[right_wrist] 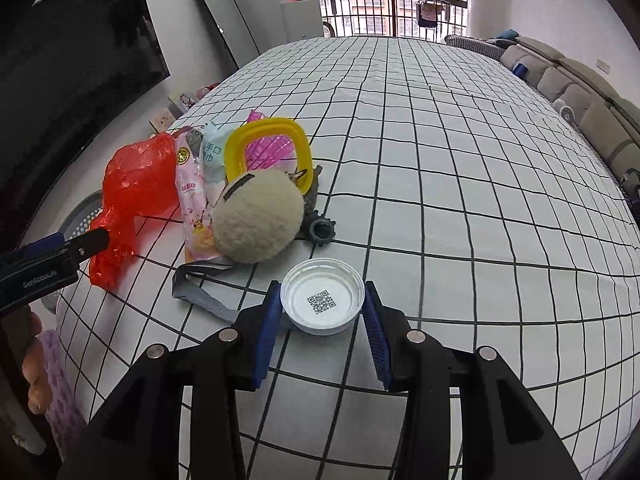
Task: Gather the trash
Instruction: 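Grasp the red plastic bag with the left gripper while the right gripper holds the cap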
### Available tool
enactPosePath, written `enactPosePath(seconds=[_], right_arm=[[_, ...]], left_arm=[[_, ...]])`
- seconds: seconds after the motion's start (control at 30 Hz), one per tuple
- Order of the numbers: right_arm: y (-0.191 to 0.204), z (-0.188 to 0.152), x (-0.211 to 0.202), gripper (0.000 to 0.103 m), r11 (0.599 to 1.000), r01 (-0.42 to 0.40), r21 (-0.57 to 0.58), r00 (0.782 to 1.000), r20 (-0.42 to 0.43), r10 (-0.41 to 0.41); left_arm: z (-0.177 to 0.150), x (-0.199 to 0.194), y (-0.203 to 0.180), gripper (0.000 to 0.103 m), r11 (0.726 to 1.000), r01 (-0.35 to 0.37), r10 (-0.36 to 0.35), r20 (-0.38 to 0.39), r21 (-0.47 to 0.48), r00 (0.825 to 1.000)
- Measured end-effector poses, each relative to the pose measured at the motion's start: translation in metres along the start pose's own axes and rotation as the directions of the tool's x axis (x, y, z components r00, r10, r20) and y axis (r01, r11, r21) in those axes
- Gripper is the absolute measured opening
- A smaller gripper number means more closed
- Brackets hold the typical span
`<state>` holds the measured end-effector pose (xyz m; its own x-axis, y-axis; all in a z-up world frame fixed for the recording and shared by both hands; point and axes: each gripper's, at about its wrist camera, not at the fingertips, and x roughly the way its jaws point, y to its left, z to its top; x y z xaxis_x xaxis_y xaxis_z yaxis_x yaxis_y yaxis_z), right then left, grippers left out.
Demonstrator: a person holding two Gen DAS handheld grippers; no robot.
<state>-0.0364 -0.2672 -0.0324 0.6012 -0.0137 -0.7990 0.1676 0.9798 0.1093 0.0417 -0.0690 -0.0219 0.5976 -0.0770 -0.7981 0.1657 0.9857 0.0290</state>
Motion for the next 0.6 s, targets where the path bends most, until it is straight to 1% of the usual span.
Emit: enactPosePath(seconds=[0.1, 0.2, 0.3, 0.4, 0.47, 0.5, 0.53, 0.57, 0.6], right_arm=[[-0.006, -0.001, -0.004, 0.039, 1.0, -0.007, 0.011, 1.0, 0.008, 0.007], [-0.01, -0.002, -0.004, 0.039, 1.0, -0.019, 0.023, 1.0, 0.012, 0.019], [-0.014, -0.002, -0.002, 0.039, 0.999, -0.031, 0.034, 1.0, 0.006, 0.03], [-0.013, -0.002, 0.001, 0.039, 0.999, -0.038, 0.038, 0.999, 0.003, 0.038], [-0.012, -0.004, 0.002, 0.039, 0.998, -0.042, 0.04, 0.999, 0.002, 0.042], [-0.012, -0.005, 0.002, 0.039, 0.998, -0.044, 0.04, 0.999, 0.001, 0.044], [-0.011, -0.006, 0.002, 0.039, 0.998, -0.044, 0.04, 0.999, 0.001, 0.044], [-0.01, -0.006, 0.002, 0.039, 0.998, -0.044, 0.039, 0.999, -0.001, 0.044], [-0.009, -0.007, 0.002, 0.039, 0.998, -0.045, 0.038, 0.999, -0.001, 0.045]], left_arm=[[0.006, 0.008, -0.004, 0.097, 1.0, -0.009, 0.009, -0.004, -0.001, 1.0], [0.011, 0.016, -0.01, 0.097, 0.999, -0.044, 0.044, -0.009, 0.016, 0.999], [0.014, 0.023, -0.016, 0.097, 0.997, -0.065, 0.065, -0.005, 0.037, 0.998], [0.014, 0.028, -0.02, 0.097, 0.996, -0.072, 0.072, 0.007, 0.046, 0.997], [0.011, 0.029, -0.022, 0.094, 0.997, -0.052, 0.052, 0.007, 0.048, 0.999], [0.01, 0.029, -0.023, 0.091, 0.998, -0.047, 0.046, 0.012, 0.048, 0.999], [0.009, 0.028, -0.024, 0.081, 0.998, -0.038, 0.037, 0.016, 0.052, 0.999], [0.008, 0.027, -0.025, 0.073, 0.998, -0.03, 0.029, 0.018, 0.055, 0.999], [0.007, 0.025, -0.026, 0.07, 0.998, -0.021, 0.02, 0.019, 0.056, 1.0]])
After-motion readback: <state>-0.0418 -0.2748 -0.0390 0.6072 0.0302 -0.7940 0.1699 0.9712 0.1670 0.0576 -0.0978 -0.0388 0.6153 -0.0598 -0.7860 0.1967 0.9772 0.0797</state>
